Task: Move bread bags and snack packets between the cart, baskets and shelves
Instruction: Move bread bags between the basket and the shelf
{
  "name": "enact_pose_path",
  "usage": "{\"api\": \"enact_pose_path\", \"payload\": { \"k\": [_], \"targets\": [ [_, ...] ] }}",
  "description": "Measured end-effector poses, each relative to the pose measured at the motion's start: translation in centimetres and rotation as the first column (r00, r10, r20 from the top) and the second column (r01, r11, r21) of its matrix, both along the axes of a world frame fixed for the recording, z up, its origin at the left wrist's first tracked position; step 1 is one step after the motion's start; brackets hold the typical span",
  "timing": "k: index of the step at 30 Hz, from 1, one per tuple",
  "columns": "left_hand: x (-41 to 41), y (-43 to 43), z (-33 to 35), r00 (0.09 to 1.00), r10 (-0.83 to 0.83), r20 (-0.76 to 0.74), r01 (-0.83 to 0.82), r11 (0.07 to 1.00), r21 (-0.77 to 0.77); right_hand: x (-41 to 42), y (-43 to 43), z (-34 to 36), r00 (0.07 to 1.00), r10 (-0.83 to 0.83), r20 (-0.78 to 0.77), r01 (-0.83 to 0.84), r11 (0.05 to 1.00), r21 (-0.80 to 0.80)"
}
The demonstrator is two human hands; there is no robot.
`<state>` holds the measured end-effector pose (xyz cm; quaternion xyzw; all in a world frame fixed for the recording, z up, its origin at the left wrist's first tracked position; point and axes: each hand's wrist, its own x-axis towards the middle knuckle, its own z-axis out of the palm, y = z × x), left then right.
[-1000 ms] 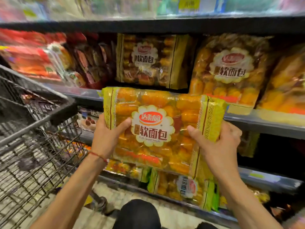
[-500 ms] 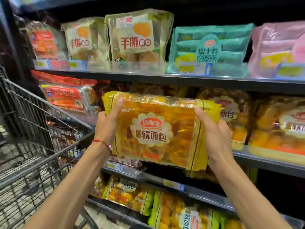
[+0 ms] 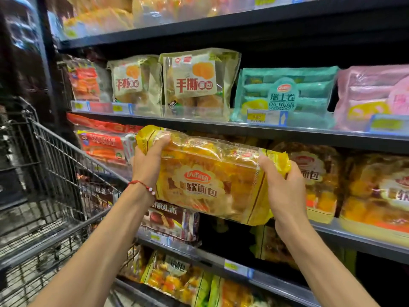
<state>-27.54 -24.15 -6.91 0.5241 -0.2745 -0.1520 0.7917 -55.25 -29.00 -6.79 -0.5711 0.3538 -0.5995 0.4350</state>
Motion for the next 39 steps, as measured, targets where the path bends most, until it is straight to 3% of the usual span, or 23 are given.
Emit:
{"api": "enact_pose_path", "payload": {
  "k": [8, 20, 24, 29, 34, 39],
  "targets": [
    [-1.8, 0.9, 2.0, 0.999, 0.019, -0.026, -0.022, 0.989, -0.144, 1.0, 0.2, 2.1, 0.998, -0.039, 0.044, 0.047, 0.978, -0.205],
    [-0.9, -2.8, 0.5, 1.0, -0.008, -0.024, 0.003, 0.983, -0.183, 2.7, -2.6, 0.6, 1.0, -0.008, -0.014, 0.003, 0.961, -0.278],
    [0.4, -3.1, 0.2, 0.998, -0.047, 0.034, 0.052, 0.988, -0.144, 3.9, -3.0, -0.1, 0.994, -0.036, -0.1, 0.003, 0.951, -0.308],
    [1.2, -3.3, -0.1, 0.981, 0.041, 0.189, -0.031, 0.998, -0.056, 5.8, -3.6, -0.4, 0.983, -0.114, -0.143, 0.066, 0.951, -0.302],
    [1.9, -4.4, -1.2, 0.971, -0.054, 0.232, 0.042, 0.998, 0.055, 7.8, -5.1, -1.6, 0.956, -0.204, -0.209, 0.135, 0.942, -0.306],
    [2.5, -6.1, -2.7, 0.93, 0.035, 0.366, -0.099, 0.983, 0.158, 8.2, -6.9, -2.3, 0.924, -0.233, -0.303, 0.122, 0.931, -0.343]
  ]
}}
